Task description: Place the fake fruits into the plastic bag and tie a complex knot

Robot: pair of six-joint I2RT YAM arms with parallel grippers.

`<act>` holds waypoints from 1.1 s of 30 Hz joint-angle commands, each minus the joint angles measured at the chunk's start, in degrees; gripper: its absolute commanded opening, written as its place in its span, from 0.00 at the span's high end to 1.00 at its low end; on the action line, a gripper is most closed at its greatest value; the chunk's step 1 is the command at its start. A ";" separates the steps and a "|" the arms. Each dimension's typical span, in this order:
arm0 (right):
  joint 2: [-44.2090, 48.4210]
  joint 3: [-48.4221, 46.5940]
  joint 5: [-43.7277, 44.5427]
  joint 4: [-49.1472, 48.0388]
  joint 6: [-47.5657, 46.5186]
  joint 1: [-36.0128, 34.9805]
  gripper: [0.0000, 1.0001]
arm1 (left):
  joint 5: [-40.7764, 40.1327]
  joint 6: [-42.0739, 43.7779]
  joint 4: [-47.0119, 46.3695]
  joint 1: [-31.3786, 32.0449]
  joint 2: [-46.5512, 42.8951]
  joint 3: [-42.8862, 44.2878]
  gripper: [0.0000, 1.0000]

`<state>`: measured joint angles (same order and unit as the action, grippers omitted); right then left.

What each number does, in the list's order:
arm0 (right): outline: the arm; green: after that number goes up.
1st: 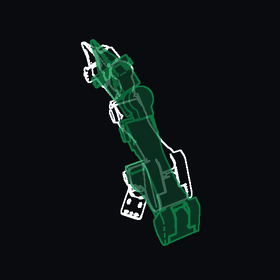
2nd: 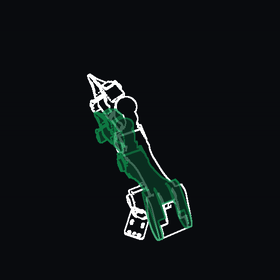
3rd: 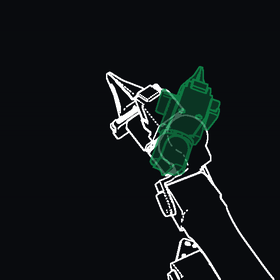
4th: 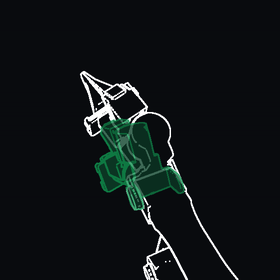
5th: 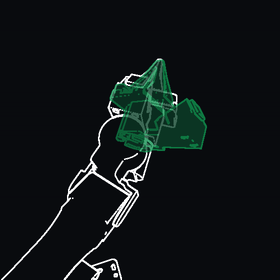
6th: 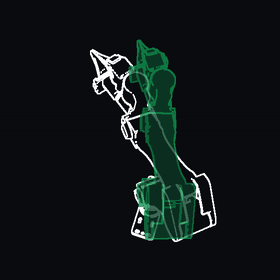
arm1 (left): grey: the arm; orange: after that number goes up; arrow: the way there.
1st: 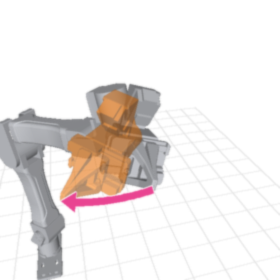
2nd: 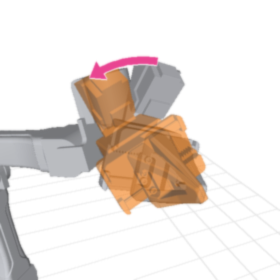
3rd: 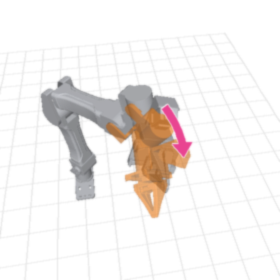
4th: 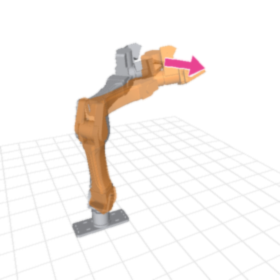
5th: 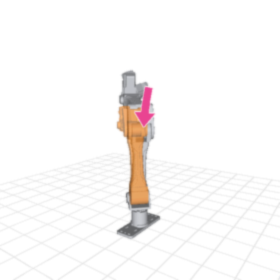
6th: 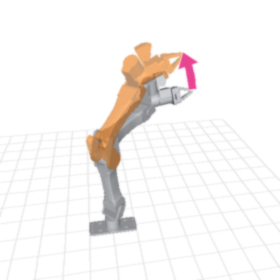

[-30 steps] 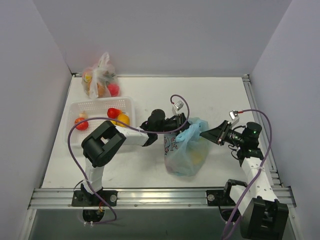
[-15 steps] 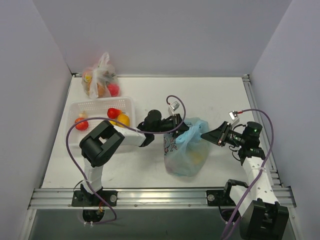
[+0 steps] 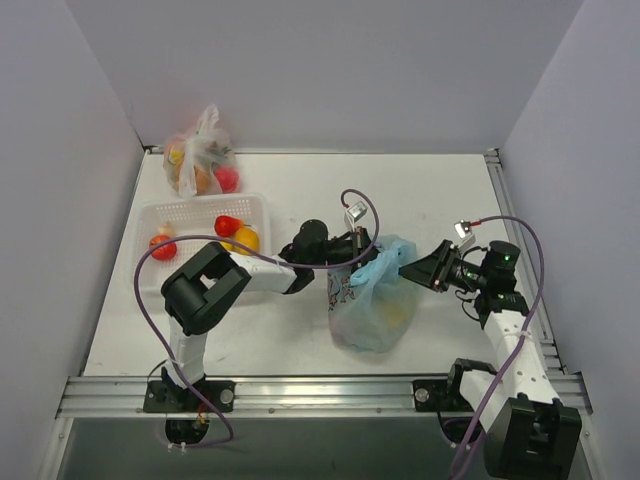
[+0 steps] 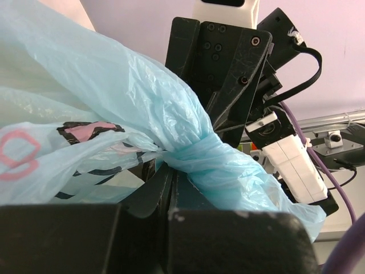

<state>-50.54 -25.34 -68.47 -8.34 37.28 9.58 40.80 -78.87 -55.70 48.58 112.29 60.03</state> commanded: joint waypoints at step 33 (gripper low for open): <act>-3.42 -15.00 0.97 26.08 -23.91 -1.41 1.00 | 10.28 78.46 76.22 -21.15 -28.95 7.19 0.44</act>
<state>-53.91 -37.34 -67.22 14.24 17.21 8.54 48.95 -31.75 -9.43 27.00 89.93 60.31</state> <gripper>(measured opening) 0.033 0.538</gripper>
